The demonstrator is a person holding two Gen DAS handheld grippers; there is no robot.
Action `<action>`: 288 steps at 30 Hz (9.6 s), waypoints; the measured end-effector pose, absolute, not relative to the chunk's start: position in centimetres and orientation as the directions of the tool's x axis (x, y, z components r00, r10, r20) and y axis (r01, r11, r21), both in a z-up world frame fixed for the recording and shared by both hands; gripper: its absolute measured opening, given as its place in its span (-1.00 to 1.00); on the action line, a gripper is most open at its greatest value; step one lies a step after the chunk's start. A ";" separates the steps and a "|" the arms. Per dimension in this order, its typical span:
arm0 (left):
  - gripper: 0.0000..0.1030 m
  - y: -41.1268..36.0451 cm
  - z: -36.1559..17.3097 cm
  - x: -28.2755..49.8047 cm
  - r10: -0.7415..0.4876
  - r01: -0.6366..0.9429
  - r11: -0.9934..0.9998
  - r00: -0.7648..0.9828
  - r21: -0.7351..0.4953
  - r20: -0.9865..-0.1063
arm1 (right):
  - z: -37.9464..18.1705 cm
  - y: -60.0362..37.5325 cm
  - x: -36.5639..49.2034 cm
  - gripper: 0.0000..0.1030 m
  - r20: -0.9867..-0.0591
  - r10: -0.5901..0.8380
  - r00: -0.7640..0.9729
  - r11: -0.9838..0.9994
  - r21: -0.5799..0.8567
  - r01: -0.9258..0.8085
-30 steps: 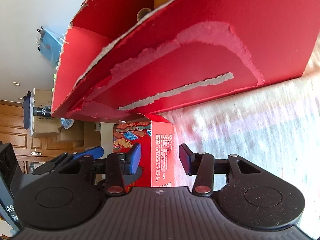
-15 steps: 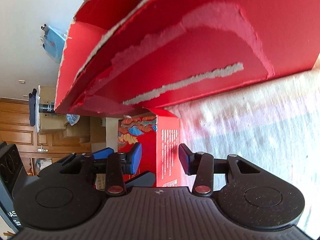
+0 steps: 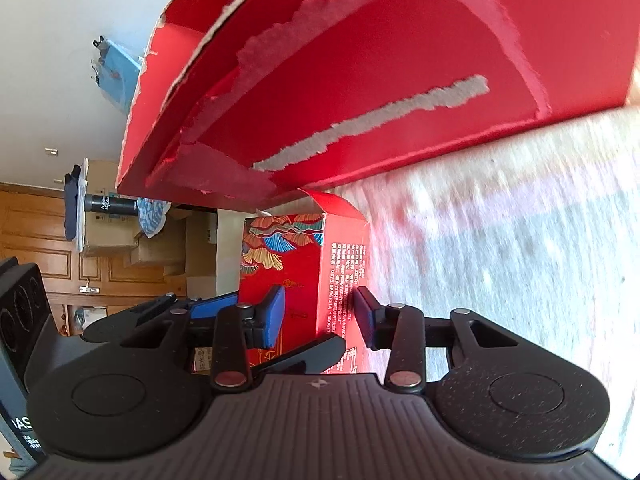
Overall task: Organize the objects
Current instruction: 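Close the right gripper on the gift box and lift it, then carry the gift box over the red box with the right gripper, then lower the gift box into the red box and open the right gripper, then withdraw the right gripper from the box toward the plush toys, then move the right gripper down to the yellow-and-pink tiger plush, then close the right gripper on the tiger plush and lift it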
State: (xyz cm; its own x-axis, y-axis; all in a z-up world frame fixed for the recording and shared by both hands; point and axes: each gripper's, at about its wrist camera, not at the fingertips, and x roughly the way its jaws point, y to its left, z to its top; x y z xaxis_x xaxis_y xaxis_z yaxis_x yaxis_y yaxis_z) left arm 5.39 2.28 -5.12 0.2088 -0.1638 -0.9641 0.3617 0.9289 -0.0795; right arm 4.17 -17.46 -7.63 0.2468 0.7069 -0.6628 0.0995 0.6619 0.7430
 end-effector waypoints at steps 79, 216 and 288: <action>0.59 -3.2 -2.0 21.0 0.095 0.362 0.893 0.432 0.268 -0.897 | -2.5 -12.4 21.6 -0.03 -0.709 0.682 0.180 0.731 0.659 -0.177; 0.92 -21.0 0.1 1.0 0.031 0.183 0.974 0.486 0.136 -0.873 | -4.2 -38.7 0.4 -0.04 -0.635 0.572 0.519 0.794 0.587 -0.157; 0.92 -45.4 -5.4 13.2 -0.375 0.565 0.814 0.335 -0.135 -0.864 | -13.6 -60.1 13.3 0.18 -0.435 0.670 0.602 0.430 0.888 0.163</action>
